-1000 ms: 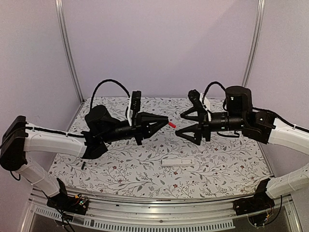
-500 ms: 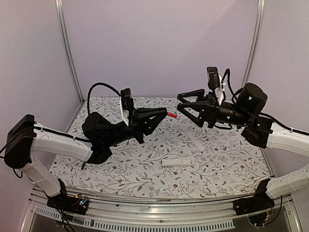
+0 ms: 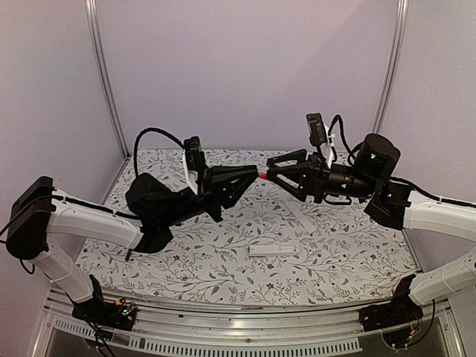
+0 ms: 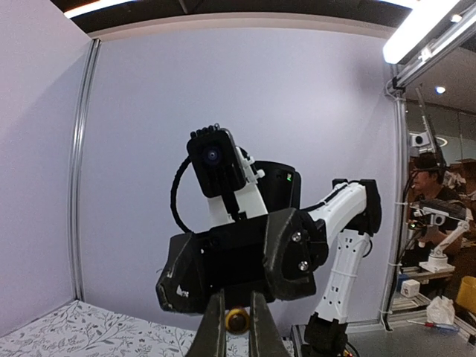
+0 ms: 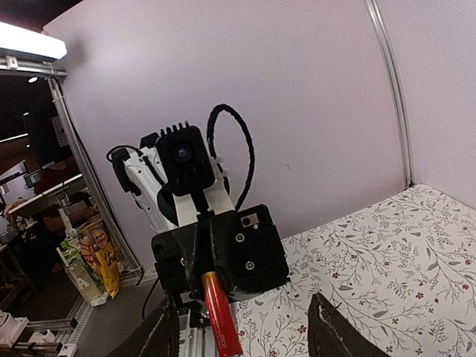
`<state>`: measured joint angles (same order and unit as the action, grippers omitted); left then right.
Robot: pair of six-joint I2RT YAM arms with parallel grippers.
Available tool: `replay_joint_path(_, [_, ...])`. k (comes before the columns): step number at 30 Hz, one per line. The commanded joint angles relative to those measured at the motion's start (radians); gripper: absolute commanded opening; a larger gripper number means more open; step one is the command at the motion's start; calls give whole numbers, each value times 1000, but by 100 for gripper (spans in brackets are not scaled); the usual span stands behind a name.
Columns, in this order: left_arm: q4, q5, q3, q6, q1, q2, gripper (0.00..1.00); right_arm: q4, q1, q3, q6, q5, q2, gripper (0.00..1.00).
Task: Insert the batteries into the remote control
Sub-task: Pass from the left arm to the right
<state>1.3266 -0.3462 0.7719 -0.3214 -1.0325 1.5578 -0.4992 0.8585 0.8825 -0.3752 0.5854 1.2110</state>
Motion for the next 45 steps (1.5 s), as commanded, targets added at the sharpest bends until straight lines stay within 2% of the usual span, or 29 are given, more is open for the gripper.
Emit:
replay_joint_path(1, [192,-4,28,26,-15,-17,0,35,2,-29,-11,-5,-14,58])
replay_joint_path(3, [190,-4,27,30,-16,-18,0,36,2,-40,-5,0,-20,57])
replay_joint_path(8, [190,-9,28,28,-16,-14,0,36,3,-37,0,4,-23,39])
replay_joint_path(15, [189,-11,27,27,-16,-14,0,25,2,-19,5,57,-6,23])
replay_joint_path(19, [190,-11,26,31,-15,-12,0,25,3,-11,7,90,9,20])
replay_joint_path(25, [191,-2,17,33,-16,-7,0,41,2,-2,13,96,5,0])
replay_joint_path(38, [123,13,-45,53,-12,-22,0,131,-2,16,108,91,-51,0])
replay_joint_path(39, [116,13,-45,55,-13,-23,1,145,-2,19,121,84,-55,0])
replay_joint_path(40, [106,11,-48,59,-12,-26,7,159,-3,21,132,77,-57,0])
replay_joint_path(45, [54,1,-54,93,-5,-41,41,210,-5,34,161,50,-62,0])
